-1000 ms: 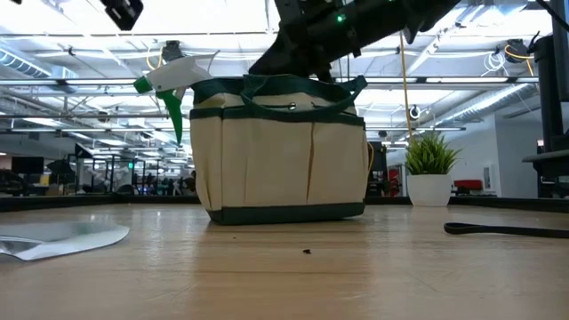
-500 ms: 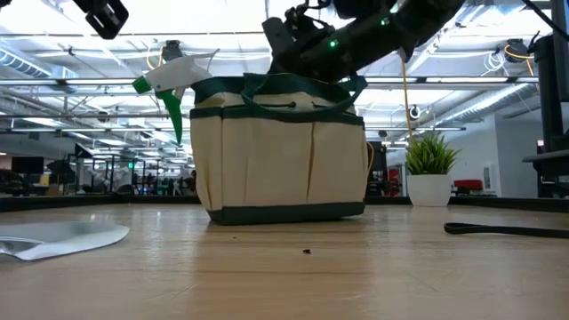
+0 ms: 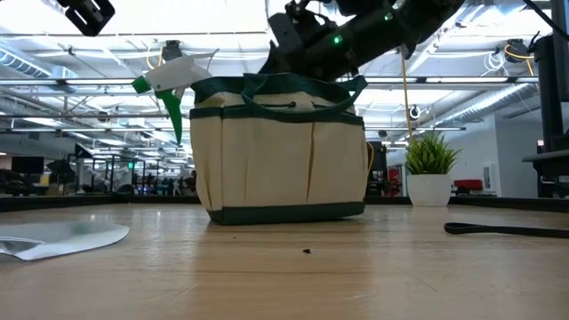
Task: Pick & Place Garden tools in Gardening bag
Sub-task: Put the top trowel into the gardening bag, then put the left hand rake into the gardening bag
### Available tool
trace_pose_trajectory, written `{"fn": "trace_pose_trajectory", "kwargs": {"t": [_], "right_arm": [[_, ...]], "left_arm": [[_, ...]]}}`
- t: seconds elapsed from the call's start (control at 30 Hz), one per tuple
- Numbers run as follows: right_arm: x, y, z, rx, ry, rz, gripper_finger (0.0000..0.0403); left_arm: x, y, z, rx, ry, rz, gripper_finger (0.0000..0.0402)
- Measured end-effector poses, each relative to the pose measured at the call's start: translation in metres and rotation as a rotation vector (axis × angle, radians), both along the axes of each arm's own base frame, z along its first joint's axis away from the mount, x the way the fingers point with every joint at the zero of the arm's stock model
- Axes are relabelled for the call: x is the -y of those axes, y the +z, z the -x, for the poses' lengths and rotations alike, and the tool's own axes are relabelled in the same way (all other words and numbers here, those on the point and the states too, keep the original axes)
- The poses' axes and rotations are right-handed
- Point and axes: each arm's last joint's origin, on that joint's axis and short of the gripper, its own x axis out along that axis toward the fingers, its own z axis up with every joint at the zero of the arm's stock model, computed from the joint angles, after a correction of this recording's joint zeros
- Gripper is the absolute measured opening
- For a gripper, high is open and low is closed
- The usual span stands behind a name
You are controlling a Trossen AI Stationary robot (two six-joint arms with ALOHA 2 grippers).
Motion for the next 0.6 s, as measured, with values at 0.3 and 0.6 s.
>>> {"fn": "trace_pose_trajectory", "kwargs": {"t": [0.3,0.6], "right_arm": [[0.001,0.038,0.014,0.075,0.032,0.11,0.0243],[0.003,0.079,0.036,0.163,0.032,0.13,0.0223]], "left_arm": [[0.011,-0.009,0.005,-0.104,0.032,0.048,0.0175],[0.028,-0.03,0.003,-0.365,0.093,0.251,0.0175]]}}
